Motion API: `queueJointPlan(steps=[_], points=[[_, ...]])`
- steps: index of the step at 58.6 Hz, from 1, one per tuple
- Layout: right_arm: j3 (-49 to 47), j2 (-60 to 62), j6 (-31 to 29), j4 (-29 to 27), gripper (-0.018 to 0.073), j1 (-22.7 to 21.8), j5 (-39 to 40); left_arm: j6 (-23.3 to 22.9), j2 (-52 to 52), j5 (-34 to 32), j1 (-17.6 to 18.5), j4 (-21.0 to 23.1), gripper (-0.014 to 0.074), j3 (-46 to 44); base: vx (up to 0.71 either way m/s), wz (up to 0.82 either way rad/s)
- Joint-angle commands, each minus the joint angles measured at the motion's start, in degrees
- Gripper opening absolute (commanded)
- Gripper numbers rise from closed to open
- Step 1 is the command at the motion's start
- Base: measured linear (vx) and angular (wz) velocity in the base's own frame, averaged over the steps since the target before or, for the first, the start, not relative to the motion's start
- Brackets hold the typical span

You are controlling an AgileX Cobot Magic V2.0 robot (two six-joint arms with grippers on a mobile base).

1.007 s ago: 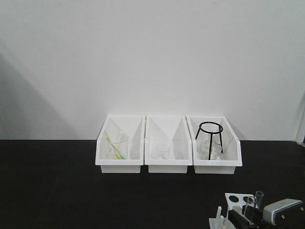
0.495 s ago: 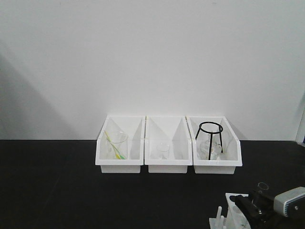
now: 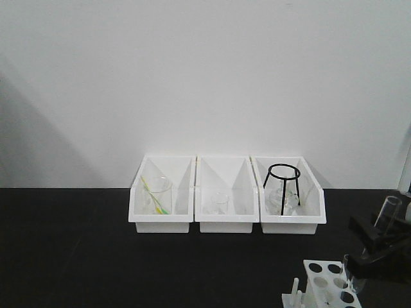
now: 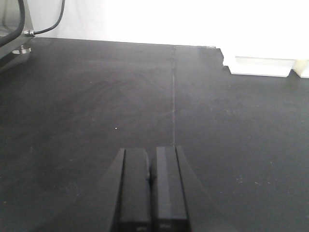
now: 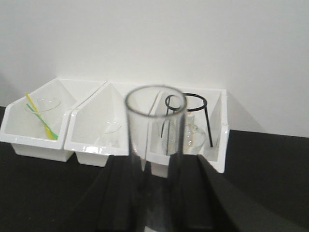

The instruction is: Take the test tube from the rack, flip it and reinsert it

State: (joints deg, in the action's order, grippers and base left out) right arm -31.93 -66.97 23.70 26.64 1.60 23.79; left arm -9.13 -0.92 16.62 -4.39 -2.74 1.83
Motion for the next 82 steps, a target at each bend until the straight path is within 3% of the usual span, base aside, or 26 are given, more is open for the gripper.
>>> queueJointPlan(steps=[1, 8, 17, 49, 58, 69, 82], points=[[-4.62, 2.31, 0.07, 1.42, -0.0008, -0.36, -0.26, 0.01, -0.61, -5.01, 0.41, 0.25, -0.0006, -0.01, 0.0, 0.0], [-7.01, 2.48, -0.03, 3.27, -0.0008, -0.36, -3.85, 0.01, -0.61, -5.01, 0.41, 0.25, -0.0006, -0.01, 0.0, 0.0], [-7.96, 2.48, -1.95, 15.41, -0.0008, -0.36, -5.97, 0.01, -0.61, -5.01, 0.41, 0.25, -0.0006, -0.01, 0.0, 0.0], [-7.96, 2.48, -6.39, 76.44, -0.0008, -0.36, -12.95, 0.01, -0.61, -5.01, 0.41, 0.25, -0.0006, -0.01, 0.0, 0.0], [-7.96, 2.48, -11.85, 76.57, -0.0008, -0.36, -14.6, 0.01, -0.61, -5.01, 0.41, 0.25, -0.0006, -0.01, 0.0, 0.0], [-7.96, 2.48, -12.14, 76.51, -0.0008, -0.36, -15.38, 0.01, -0.61, -5.01, 0.41, 0.25, -0.0006, -0.01, 0.0, 0.0], [-7.96, 2.48, -1.59, 68.4, -0.0008, -0.36, -15.65, 0.01, -0.61, -5.01, 0.41, 0.25, -0.0006, -0.01, 0.0, 0.0]])
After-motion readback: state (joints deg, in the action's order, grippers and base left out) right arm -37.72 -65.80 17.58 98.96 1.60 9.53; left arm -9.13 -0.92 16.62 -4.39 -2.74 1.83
